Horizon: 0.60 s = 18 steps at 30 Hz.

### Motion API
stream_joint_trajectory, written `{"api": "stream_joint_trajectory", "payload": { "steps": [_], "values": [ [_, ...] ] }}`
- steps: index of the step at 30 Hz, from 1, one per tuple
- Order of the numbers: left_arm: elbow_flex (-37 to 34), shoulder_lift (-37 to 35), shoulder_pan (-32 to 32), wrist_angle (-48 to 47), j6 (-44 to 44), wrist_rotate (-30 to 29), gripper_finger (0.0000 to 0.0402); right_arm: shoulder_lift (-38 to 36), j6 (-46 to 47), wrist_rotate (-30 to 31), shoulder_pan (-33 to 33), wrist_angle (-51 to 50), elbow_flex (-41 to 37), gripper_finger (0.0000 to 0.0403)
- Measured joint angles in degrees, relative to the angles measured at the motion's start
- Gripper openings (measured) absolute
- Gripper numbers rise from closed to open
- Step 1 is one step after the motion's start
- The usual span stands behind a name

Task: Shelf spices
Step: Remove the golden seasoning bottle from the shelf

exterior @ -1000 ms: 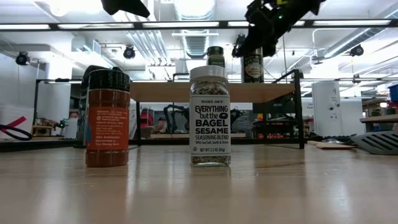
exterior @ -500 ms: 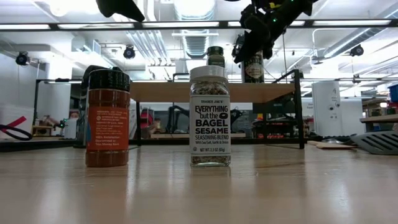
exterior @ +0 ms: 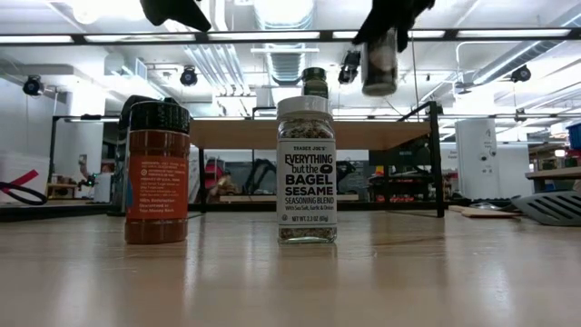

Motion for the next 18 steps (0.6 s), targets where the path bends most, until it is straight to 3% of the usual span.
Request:
{"api": "stream_joint_trajectory", "payload": {
  "steps": [4, 10, 18],
  "values": [
    [0.0, 0.0, -0.02, 0.01, -0.02, 0.15, 0.0249, -1.91, 4.22, 0.13, 7.18, -3.04, 0.1, 0.024],
    [0.0, -0.04, -0.02, 0.04, -0.42, 1.38, 0.0245, -2.28, 13.34, 1.85, 23.33, -4.37, -1.28, 0.024],
    [0.0, -0.07, -0.02, 0.04, -1.28, 1.49, 0.0246, -1.52, 28.64, 21.72, 46.06, 2.68, -9.77, 0.024]
  ]
}}
